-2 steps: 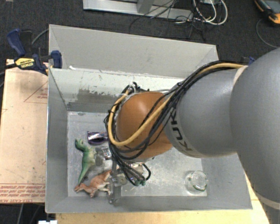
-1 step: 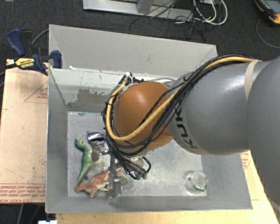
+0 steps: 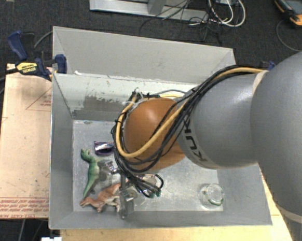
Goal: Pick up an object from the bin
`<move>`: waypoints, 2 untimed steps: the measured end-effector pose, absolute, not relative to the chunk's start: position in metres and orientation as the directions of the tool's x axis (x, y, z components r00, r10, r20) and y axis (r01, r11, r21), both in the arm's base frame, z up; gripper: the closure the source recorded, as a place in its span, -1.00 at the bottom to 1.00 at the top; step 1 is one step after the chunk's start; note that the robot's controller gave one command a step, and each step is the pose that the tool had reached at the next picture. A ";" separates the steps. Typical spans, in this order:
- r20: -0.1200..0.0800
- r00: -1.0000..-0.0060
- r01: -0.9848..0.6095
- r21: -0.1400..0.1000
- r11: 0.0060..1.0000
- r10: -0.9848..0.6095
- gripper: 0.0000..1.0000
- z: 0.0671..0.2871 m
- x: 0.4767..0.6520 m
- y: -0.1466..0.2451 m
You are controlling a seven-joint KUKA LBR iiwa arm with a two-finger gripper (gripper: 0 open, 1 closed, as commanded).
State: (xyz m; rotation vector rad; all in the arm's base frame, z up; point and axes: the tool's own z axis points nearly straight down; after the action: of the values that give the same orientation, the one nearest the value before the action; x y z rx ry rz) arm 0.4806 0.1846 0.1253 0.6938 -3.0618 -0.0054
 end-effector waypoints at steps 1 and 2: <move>-0.031 -0.879 -0.476 -0.002 0.880 -0.476 -1.00 0.072 0.487 0.191; -0.016 -0.825 -0.565 0.003 0.825 -0.565 1.00 0.073 0.487 0.185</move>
Offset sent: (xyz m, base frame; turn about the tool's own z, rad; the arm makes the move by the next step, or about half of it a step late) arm 0.0025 -0.0022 -0.0553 -0.1586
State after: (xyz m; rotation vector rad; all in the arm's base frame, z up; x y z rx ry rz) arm 0.4872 0.1847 0.0728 0.9338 -3.0150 -0.0120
